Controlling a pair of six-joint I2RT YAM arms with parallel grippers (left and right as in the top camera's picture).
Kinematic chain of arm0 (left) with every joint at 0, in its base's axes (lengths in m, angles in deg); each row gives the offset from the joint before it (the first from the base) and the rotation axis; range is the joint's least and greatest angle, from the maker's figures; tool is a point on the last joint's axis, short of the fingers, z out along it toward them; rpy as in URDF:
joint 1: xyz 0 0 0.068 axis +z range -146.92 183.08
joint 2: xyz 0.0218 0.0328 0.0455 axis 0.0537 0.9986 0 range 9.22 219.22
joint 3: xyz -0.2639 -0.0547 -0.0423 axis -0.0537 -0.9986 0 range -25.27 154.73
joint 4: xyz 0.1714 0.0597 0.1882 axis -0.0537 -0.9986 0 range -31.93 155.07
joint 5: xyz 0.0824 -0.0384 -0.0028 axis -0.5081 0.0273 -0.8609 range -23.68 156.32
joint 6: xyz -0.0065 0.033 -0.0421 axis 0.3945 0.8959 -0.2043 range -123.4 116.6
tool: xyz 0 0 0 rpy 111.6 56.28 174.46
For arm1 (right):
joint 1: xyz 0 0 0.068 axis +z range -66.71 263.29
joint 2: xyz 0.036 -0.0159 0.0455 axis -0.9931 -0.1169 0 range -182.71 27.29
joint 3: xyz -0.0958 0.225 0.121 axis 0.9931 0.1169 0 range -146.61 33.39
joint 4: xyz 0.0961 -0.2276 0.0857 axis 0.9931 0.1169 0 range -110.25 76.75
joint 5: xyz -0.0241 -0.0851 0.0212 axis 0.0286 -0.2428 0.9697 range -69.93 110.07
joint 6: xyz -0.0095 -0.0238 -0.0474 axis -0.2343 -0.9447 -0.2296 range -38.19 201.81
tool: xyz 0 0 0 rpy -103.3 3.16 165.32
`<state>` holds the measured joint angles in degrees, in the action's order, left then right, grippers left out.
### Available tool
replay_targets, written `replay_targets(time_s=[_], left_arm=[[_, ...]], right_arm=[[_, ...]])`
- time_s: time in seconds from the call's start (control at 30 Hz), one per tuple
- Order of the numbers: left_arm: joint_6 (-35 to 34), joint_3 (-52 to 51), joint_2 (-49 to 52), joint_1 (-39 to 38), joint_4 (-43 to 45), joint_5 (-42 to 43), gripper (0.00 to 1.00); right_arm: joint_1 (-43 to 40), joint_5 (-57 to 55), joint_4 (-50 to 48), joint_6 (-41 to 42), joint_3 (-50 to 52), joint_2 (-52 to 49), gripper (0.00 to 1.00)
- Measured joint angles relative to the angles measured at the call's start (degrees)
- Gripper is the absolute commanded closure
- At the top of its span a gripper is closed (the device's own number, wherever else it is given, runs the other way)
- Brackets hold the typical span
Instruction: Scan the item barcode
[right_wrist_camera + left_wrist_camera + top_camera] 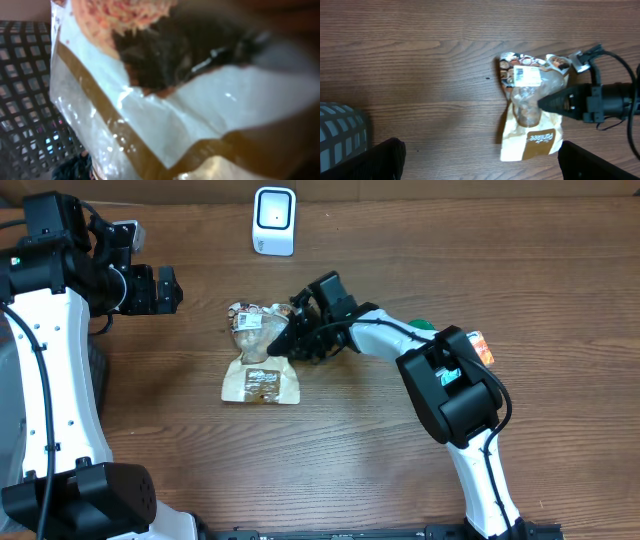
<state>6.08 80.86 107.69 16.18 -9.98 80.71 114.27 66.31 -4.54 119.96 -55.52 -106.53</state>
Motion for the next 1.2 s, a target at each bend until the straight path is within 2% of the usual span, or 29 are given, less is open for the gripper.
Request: replay_targets(time_s=[0.23,0.33,0.5,0.7,1.03,1.1,1.2], left_arm=[[0.0,0.0,0.0,0.0,0.0,0.0,0.0],[0.0,0.0,0.0,0.0,0.0,0.0,0.0],[0.0,0.0,0.0,0.0,0.0,0.0,0.0],[0.0,0.0,0.0,0.0,0.0,0.0,0.0],[0.0,0.0,0.0,0.0,0.0,0.0,0.0],[0.0,0.0,0.0,0.0,0.0,0.0,0.0],[0.0,0.0,0.0,0.0,0.0,0.0,0.0]], right_arm=[[-3.9,2.3,6.9,-8.7,-0.2,4.1,0.96],[-4.3,1.4,9.9,-12.5,-0.2,11.3,0.96],[-4.2,-3.0,16.2,-19.3,-1.8,29.2,0.96],[-2.4,-14.2,22.6,-25.0,-3.1,43.4,0.96],[2.6,-34.2,29.5,-28.6,-4.9,42.1,0.96],[2.9,-38.2,31.6,-29.7,-8.9,40.5,0.96],[2.9,-46.7,33.9,-34.6,-20.4,35.4,0.96]])
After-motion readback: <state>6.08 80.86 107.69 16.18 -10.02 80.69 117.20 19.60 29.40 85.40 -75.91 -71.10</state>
